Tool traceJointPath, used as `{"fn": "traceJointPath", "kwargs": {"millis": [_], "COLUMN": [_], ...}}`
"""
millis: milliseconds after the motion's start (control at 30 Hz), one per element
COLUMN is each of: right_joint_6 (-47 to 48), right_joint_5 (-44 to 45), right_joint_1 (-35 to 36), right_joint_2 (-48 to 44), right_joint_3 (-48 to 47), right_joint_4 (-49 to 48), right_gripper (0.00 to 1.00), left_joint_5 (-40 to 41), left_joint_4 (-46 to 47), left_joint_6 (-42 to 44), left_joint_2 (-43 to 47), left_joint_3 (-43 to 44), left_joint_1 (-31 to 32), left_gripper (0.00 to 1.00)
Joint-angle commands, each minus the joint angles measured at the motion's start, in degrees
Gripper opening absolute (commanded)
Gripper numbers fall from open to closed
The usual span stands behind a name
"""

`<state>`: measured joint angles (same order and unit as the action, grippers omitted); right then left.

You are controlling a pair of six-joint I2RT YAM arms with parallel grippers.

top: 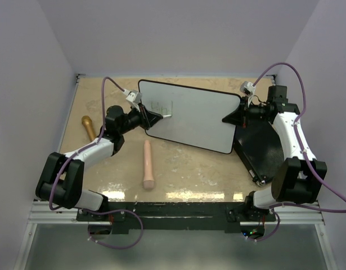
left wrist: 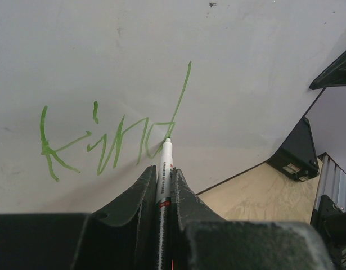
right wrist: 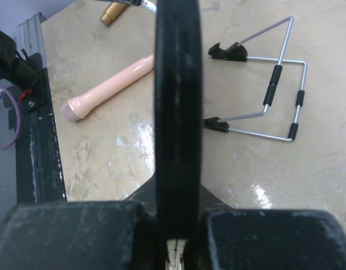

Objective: Write a sentence on the whiteboard
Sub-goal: Write on the whiteboard at the center of the board.

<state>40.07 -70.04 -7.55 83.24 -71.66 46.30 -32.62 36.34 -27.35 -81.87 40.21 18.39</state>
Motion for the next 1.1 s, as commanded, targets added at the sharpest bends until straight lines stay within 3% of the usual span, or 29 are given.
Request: {"fn": "traceJointPath", "kwargs": {"millis": [0,533,833,1067], "right_joint_6": [1.94,2.11,2.64,3.17], "right_joint_5": [0.61,0.78,0.69,0.78], "right_joint_1": [0.43,0.52,0.52,0.43], "right_joint_2": [-0.10,-0.01,-0.01,0.34], "right_joint_3": [-0.24,-0.24,-0.50,-0.50], "right_joint_4": [1.42,1.60,2.12,2.65], "right_gripper": [0.00,0.00,0.00,0.00], "left_joint_5": [1.24,-4.20,-7.55,-5.09], "left_joint_4": [1.37,6.81,11.65,4.28], "left_joint_6": [1.69,-2.17,-7.54,-4.29], "left_joint_2": [-1.10,0.03,8.82,18.39], "left_joint_3": [-1.62,-2.68,-6.01,-6.63], "left_joint_1": [-0.29,0.59,-2.65,-6.09], "left_gripper": [0.00,0.00,0.00,0.00]}}
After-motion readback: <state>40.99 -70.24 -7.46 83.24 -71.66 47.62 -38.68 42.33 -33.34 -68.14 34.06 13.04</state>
